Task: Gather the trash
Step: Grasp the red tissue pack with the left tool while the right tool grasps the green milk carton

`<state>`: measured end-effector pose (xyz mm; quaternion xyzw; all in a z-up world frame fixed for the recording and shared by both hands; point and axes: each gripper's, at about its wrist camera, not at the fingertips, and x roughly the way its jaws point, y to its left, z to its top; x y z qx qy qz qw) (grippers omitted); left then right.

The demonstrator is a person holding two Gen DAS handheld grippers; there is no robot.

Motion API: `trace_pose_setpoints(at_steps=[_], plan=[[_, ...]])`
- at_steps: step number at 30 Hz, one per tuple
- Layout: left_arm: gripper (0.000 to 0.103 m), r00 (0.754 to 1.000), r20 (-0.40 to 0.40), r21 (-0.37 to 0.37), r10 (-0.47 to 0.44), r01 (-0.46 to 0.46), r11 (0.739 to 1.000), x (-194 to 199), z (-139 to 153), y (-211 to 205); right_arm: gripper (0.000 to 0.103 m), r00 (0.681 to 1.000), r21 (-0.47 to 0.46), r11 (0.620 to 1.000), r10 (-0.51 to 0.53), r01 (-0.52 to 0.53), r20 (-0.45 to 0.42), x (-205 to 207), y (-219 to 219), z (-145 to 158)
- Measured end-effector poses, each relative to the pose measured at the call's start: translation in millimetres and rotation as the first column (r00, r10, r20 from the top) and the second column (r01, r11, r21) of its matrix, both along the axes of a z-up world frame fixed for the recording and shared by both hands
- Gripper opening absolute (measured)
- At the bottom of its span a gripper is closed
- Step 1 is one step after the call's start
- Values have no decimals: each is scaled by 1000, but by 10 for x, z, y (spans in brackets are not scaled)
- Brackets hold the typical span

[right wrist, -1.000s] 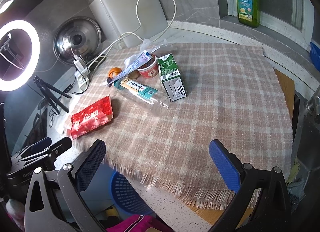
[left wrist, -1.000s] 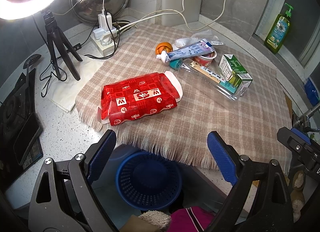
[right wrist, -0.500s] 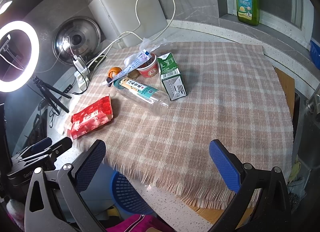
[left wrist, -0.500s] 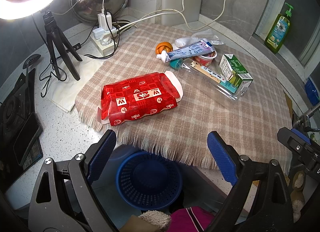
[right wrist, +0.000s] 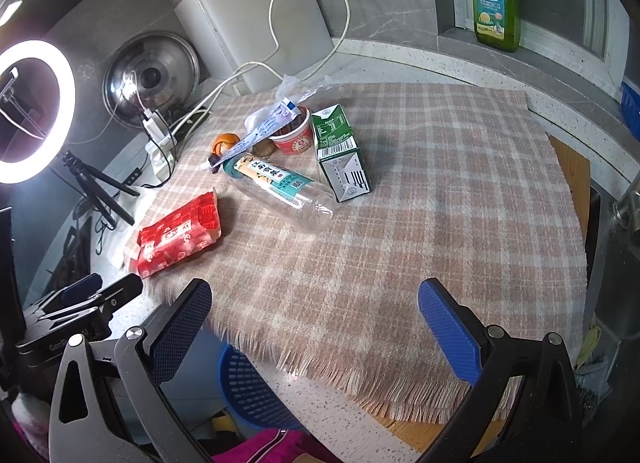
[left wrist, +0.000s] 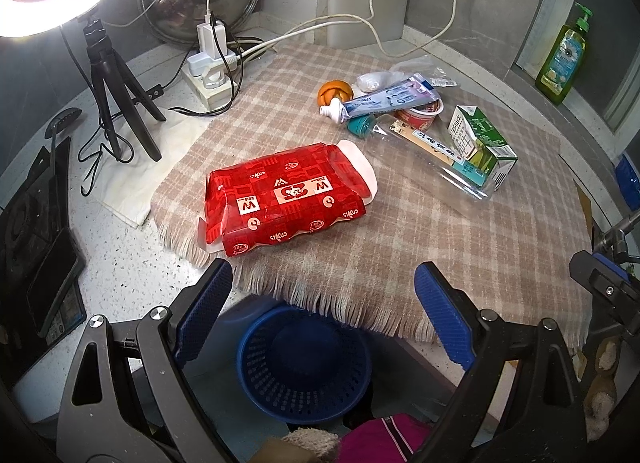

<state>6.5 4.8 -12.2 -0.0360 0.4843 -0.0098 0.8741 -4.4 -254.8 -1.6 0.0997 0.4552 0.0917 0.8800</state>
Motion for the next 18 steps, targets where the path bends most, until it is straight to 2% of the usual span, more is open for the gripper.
trace_pose_setpoints(at_steps=[5,8,15,18], plan=[[94,1000,4,46,-13,13,999,76,-70,65,102,999,57,998,31,-32,18,76,-48,-24],[94,1000,3,20,-28,28,999,125,-90,128,102,998,82,994,69,-70,9,177,-40,-27],[94,998,-42,7,-52,52,999,331,-190,277,102,974,-1,974,227,-227,6,522,116,46],[86,997,-51,41,-54,56,998,404,-222,348,102,972,-43,971,234,-234,0,704,100,44]])
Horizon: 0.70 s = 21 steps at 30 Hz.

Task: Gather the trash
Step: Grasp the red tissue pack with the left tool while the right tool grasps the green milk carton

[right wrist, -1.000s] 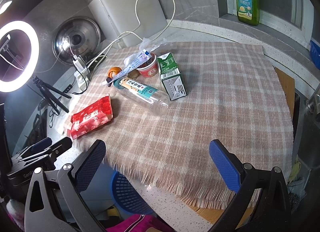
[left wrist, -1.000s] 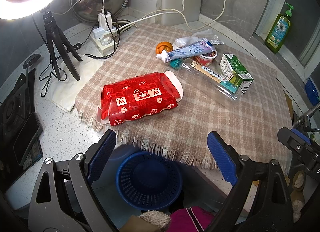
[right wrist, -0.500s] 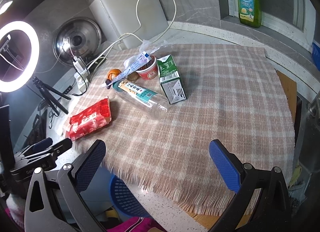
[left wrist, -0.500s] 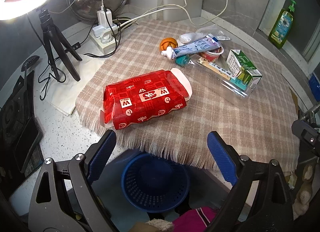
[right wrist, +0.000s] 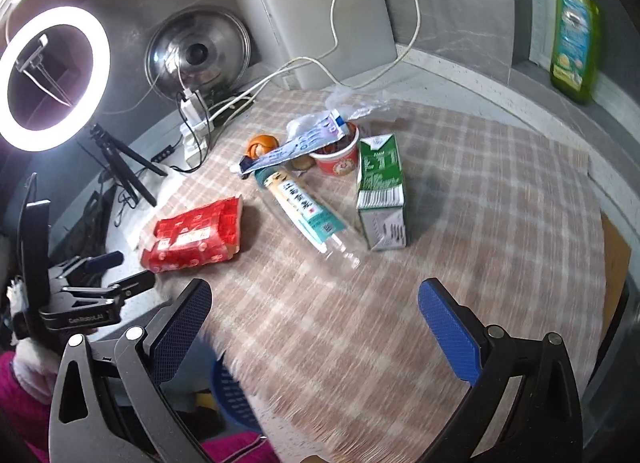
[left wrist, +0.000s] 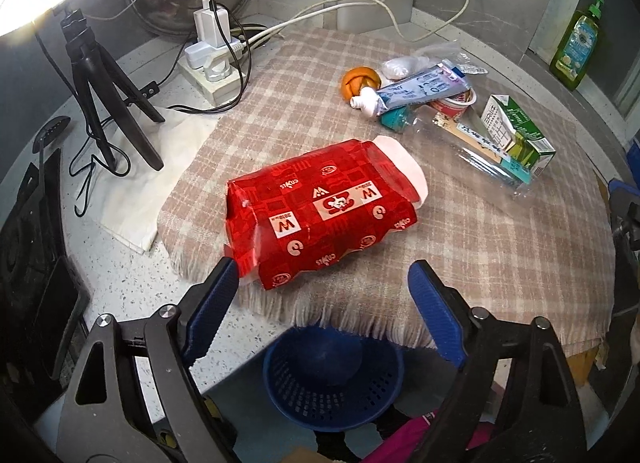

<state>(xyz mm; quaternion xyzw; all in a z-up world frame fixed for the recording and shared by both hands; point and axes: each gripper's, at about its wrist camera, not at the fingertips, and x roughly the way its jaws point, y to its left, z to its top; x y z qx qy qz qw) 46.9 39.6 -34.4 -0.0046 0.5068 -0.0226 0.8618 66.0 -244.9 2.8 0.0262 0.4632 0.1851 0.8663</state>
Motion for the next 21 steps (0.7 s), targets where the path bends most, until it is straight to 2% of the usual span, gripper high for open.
trace_pose_setpoints(at_steps=[3,6,9,13,15,19,21], plan=[[82,1000,-11,27,-13,14,1000,67,-33,36,102,999,-2,1000,-30,30,-30,229,-100,-37],[82,996,-49,29,-75,77,997,149,-71,-3,102,997,3,999,-54,54,-58,451,-178,-73],[82,986,-62,101,-153,158,982,205,-87,-162,102,994,-25,997,-72,70,-81,638,-210,-134],[83,971,-89,266,-224,240,934,303,-219,-419,102,990,-26,996,-82,80,-114,832,-212,-245],[83,963,-110,343,-247,270,900,361,-338,-525,102,988,-20,996,-85,83,-132,899,-204,-306],[83,948,-151,421,-281,318,849,438,-541,-637,102,984,-18,997,-83,81,-160,989,-169,-410],[83,942,-159,475,-294,334,814,466,-631,-680,102,984,-32,996,-82,78,-161,1033,-148,-437]])
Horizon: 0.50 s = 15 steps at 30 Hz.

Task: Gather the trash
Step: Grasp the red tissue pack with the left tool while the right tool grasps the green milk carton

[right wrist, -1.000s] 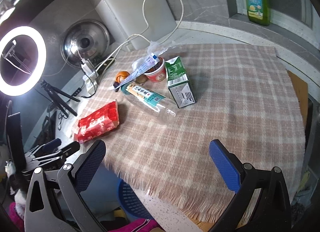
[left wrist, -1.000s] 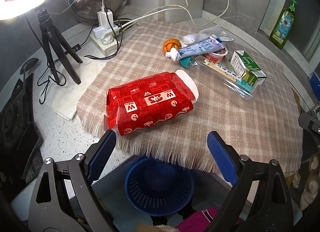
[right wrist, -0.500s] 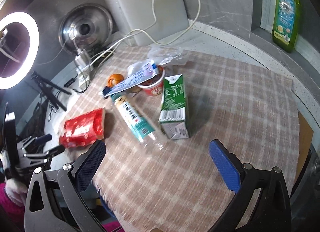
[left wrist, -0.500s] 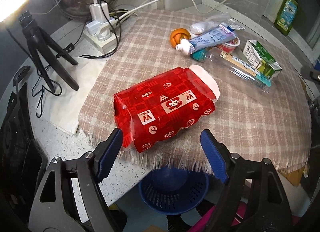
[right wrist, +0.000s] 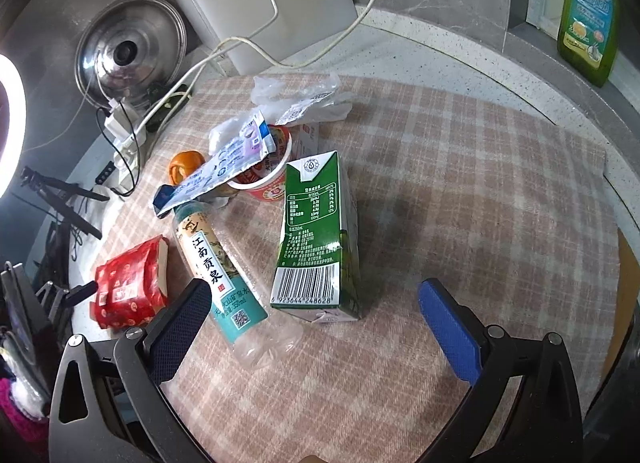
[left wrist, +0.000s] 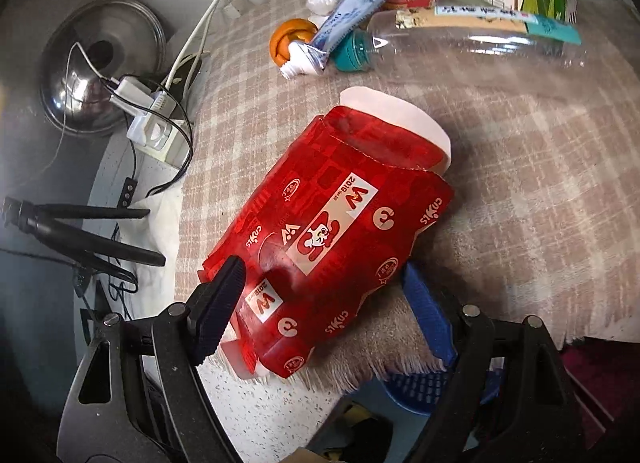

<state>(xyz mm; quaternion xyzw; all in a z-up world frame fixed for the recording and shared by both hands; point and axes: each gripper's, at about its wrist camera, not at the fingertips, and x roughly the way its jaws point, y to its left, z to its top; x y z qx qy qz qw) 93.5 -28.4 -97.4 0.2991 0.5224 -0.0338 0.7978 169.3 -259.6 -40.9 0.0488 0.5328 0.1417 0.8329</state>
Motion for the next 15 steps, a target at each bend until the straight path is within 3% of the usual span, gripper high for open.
trace_pose_setpoints(at_steps=[2,6,8,15], plan=[[83,1000,5,34,-16,16,999,32,-57,-7,102,1000,-9,1000,-2,2,-2,47,14,-24],[82,1000,1,-8,-5,5,1000,127,-33,77,102,1000,-7,1000,-3,3,-15,100,39,-61],[68,1000,-7,-25,1,-1,1000,154,-26,108,102,1000,-9,1000,1,-2,-19,119,64,-77],[50,1000,24,-58,2,-1,998,245,182,217,102,1000,-35,999,9,-10,-28,180,111,-126]])
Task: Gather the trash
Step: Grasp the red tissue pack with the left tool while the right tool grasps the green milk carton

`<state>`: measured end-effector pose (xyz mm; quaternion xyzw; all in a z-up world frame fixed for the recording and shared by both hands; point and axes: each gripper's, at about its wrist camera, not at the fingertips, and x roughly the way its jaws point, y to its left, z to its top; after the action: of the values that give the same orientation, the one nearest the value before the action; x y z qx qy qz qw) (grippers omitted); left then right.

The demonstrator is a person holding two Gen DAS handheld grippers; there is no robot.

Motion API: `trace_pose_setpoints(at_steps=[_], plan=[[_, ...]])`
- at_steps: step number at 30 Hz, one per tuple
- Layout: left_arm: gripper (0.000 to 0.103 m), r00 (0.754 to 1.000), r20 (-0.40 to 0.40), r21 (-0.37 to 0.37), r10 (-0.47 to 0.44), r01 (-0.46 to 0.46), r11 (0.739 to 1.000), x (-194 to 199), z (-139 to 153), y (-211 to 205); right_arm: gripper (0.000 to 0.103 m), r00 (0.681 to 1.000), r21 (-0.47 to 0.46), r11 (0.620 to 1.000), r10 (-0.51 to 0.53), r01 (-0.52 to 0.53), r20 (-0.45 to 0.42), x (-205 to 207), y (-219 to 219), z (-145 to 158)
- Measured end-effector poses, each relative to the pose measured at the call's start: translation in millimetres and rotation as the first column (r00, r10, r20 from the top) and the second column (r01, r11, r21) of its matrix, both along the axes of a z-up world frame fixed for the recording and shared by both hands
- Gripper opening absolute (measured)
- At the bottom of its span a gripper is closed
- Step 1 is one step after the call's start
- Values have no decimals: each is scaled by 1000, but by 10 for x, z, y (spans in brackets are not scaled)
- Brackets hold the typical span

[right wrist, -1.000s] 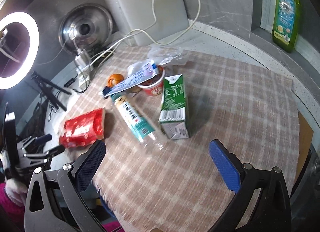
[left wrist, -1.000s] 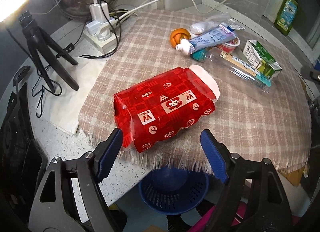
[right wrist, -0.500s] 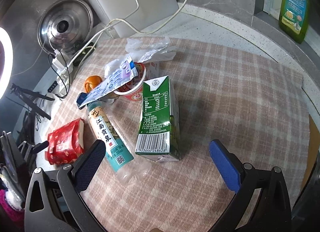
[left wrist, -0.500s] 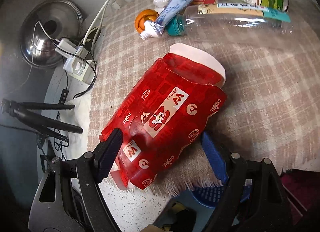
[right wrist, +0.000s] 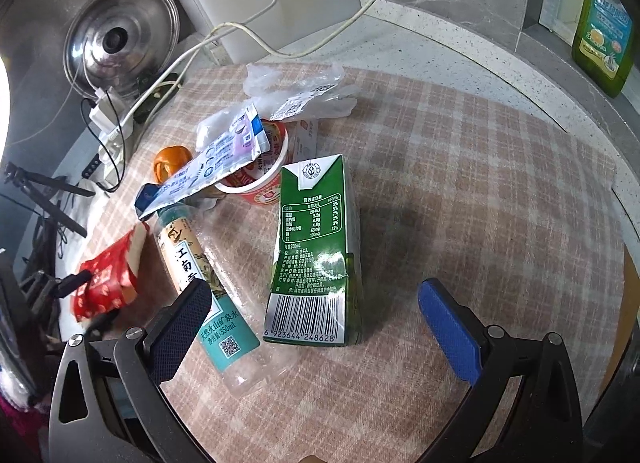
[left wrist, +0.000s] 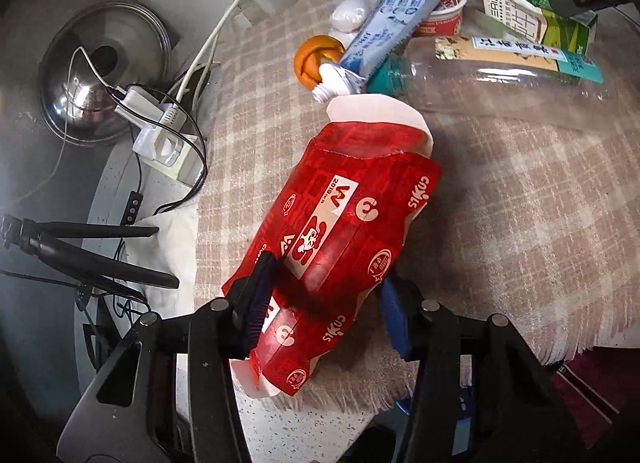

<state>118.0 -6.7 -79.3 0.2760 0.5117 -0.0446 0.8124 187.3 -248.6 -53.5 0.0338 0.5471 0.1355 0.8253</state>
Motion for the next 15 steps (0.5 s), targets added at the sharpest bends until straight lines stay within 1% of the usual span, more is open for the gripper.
trace_pose_setpoints(at_steps=[2,5,8,11,12,13,15], plan=[[47,1000,5,-14,14,-14,1000,53,54,65,102,1000,3,1000,-2,2,-4,22,-12,-9],[47,999,5,-48,47,-47,998,149,120,193,102,1000,-4,1000,-5,5,-5,59,-14,-16],[47,997,-6,-67,79,-79,995,269,111,299,102,1000,-23,1000,-9,8,-9,120,-8,-39],[47,993,-35,-133,114,-118,984,378,103,410,101,1000,-58,998,-11,10,-18,181,15,-72],[46,992,-36,-151,123,-127,980,383,111,431,97,1000,-66,998,-11,9,-20,200,20,-83],[41,991,-35,-162,131,-135,977,390,117,450,95,1000,-75,997,-10,8,-27,222,23,-101],[36,990,-17,-151,142,-143,978,392,128,451,88,999,-87,996,-15,11,-49,264,13,-152]])
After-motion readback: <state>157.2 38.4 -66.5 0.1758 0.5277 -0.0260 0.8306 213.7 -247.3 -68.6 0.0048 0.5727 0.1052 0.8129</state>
